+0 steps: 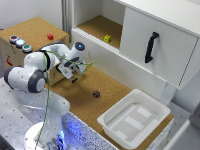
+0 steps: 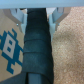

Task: Pull the handle of the drawer

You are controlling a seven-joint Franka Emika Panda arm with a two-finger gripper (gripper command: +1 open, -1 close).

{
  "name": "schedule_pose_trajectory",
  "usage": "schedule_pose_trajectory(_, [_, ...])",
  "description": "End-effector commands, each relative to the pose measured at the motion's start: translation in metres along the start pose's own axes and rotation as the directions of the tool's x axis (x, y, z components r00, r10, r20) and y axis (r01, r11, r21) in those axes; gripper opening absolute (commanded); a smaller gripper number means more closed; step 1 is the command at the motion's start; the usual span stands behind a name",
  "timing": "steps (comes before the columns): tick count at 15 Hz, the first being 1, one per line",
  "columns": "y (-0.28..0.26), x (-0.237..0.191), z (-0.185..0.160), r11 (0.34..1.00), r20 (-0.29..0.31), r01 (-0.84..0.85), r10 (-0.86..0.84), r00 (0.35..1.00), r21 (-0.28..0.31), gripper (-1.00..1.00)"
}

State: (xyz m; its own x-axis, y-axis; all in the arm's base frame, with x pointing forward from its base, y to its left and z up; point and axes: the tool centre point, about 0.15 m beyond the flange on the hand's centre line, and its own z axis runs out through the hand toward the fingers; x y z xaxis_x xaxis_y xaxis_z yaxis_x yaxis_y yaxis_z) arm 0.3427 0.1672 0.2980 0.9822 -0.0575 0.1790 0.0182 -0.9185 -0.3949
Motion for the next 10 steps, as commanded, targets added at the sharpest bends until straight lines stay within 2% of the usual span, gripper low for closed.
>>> schedule_pose_trajectory(1, [0.038,0.018,-0.016,0.999,0.044,0.033,-0.031,0.999,-0.028,1.0])
schedule_pose_trajectory(2, [0.035,0.017,-0.024,0.998,0.056,0.06,-0.059,0.997,-0.022,1.0])
schedule_pose_trajectory(4, [0.029,0.016,-0.032,0.993,0.076,0.096,-0.09,0.993,-0.067,1.0])
schedule_pose_trajectory(8, [0.022,0.013,-0.045,0.963,0.107,0.16,-0.139,0.985,-0.217,1.0])
schedule_pose_trajectory(10, [0.023,0.013,-0.049,0.947,0.114,0.173,-0.147,0.983,-0.269,1.0])
